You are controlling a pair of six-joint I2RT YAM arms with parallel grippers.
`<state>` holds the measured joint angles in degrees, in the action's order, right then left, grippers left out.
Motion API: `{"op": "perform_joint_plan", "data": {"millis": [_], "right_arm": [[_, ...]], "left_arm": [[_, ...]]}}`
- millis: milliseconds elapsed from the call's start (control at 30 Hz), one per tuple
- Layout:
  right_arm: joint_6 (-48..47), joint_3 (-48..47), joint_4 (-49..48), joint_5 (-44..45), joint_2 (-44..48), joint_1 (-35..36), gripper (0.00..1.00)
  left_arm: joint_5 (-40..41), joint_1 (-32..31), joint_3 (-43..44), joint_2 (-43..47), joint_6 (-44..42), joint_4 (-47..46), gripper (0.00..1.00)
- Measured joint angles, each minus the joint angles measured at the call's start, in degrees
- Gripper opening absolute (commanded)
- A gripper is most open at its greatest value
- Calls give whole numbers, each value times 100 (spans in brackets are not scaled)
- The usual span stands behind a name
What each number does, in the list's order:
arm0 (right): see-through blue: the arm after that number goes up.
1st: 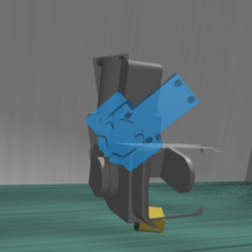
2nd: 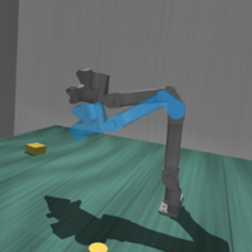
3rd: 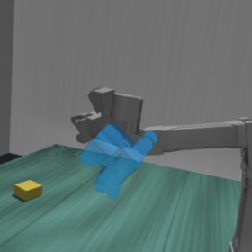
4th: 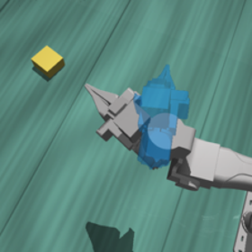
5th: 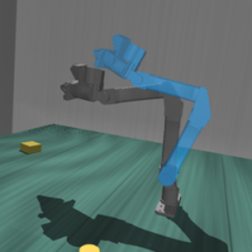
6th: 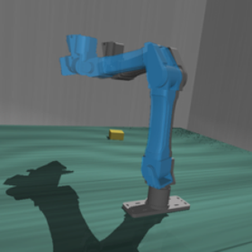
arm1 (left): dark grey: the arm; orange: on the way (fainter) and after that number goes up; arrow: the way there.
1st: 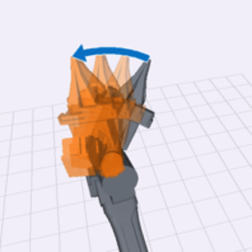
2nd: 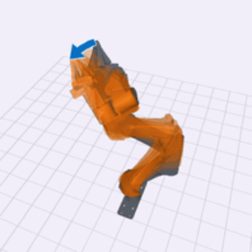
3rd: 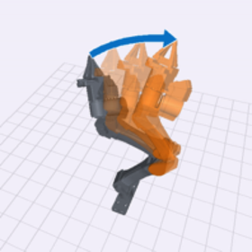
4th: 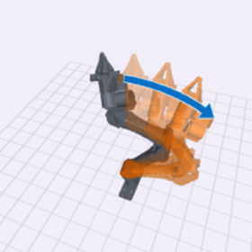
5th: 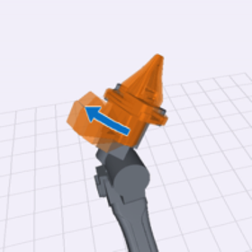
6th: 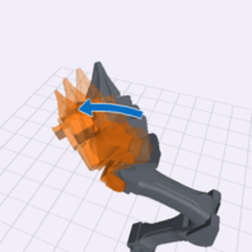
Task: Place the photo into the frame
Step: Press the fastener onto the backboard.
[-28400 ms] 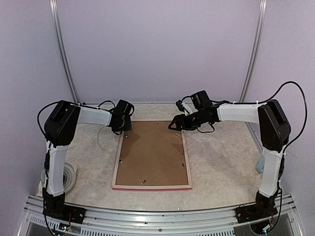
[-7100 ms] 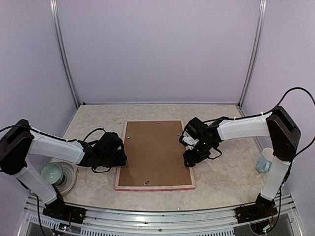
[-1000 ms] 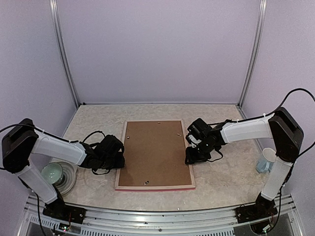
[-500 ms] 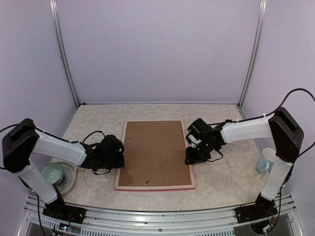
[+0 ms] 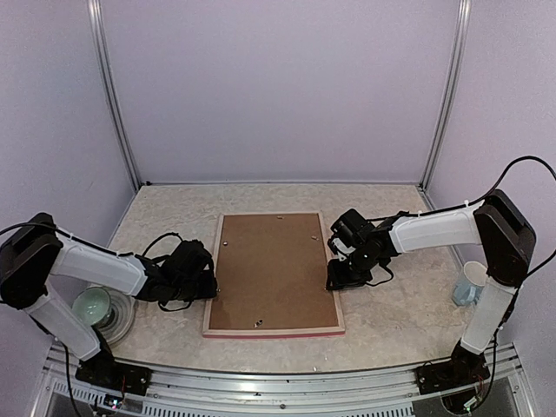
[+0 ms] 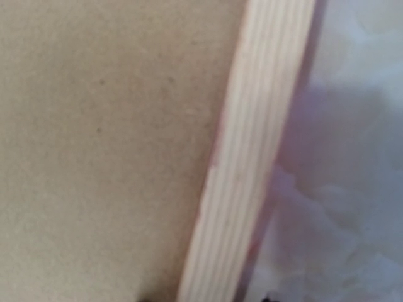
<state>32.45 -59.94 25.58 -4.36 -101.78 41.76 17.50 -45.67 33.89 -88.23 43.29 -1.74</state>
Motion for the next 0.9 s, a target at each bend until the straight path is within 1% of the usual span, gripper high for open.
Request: {"op": "perform_joint_plan", "data": {"millis": [367, 567, 767, 833, 900], "right_arm": [[-2, 0, -2, -2, -2, -4, 40], [-22, -46, 50, 4, -24, -7, 44], [-114, -284, 175, 48, -122, -15, 60], [-160, -393, 232, 63, -125, -28, 71], [-234, -514, 280, 76, -125, -48, 85]], "left_arm": [[-114, -2, 2, -55, -72, -96, 27], [-96, 79, 2, 15, -116, 0, 34], [-85, 398, 177, 188, -223, 433, 37], [-61, 514, 291, 247, -262, 525, 37], [-44, 603, 413, 299, -289, 595, 39]]}}
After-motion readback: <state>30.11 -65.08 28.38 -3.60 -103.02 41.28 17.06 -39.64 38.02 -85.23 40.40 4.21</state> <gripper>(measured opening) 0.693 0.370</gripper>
